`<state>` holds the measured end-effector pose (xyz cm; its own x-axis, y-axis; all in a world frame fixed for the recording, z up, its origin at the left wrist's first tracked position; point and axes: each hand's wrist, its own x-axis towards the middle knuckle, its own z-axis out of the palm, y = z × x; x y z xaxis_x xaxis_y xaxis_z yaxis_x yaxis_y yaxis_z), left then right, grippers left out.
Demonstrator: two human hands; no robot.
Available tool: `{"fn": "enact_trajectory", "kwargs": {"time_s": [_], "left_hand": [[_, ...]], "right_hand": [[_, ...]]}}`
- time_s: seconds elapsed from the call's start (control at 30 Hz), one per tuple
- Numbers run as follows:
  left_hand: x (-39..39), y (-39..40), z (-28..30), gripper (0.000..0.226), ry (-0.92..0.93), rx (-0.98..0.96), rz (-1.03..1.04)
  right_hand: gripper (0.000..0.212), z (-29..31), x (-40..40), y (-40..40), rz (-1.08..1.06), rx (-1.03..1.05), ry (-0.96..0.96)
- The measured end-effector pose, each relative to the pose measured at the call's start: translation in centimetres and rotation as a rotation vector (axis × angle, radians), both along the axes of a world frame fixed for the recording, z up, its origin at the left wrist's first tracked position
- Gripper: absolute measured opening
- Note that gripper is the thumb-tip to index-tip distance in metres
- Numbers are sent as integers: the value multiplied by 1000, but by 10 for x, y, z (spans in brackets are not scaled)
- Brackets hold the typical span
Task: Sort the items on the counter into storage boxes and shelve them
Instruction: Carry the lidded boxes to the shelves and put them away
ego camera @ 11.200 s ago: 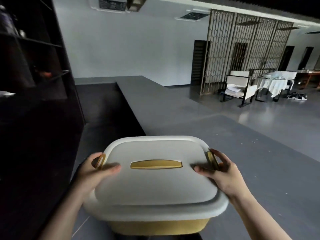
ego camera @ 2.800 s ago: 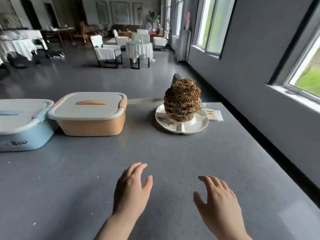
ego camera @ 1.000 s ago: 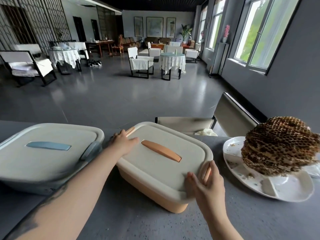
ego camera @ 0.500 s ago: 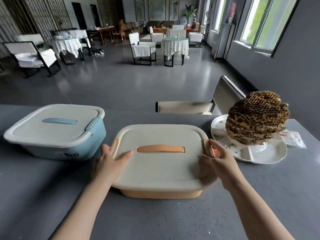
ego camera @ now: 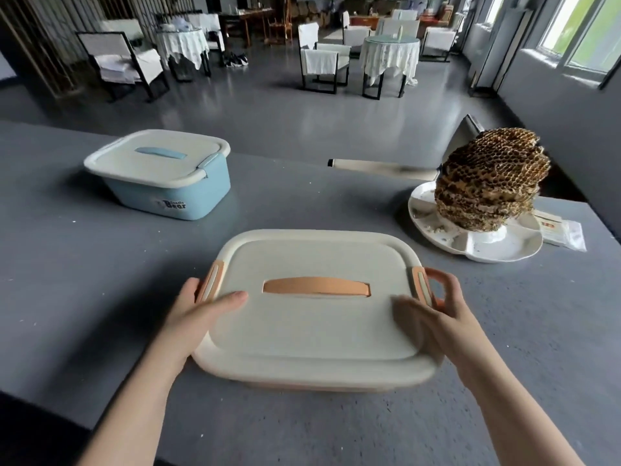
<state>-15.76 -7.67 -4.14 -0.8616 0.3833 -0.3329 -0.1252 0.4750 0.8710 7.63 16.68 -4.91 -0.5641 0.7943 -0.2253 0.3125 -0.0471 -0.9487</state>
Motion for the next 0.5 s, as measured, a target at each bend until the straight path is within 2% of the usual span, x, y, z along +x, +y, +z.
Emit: {"fn": "enact_trajectory", "kwargs": {"time_s": [0.07,0.17,0.23,0.3,0.43,0.5], "left_hand": [[4,2,-1,79,-101,88,57],[14,-2,-2,76,-133,165,110],[29,-17,-4,90,-146,169,156],[49,-38,-5,94,-132,140,188],[86,-86,-4,63,-67,51,297],[96,-106,-4,59,-50,54,377]], "right_hand": [[53,2,-2,-2,-1,7,22],[47,2,-1,-2,11,-10,68],[46,1,3,-3,48,-20,83],[51,-1,9,-5,106,-28,73],[58,-3,9,-25,260,54,-13],[70,-1,4,-42,308,139,-61]]}}
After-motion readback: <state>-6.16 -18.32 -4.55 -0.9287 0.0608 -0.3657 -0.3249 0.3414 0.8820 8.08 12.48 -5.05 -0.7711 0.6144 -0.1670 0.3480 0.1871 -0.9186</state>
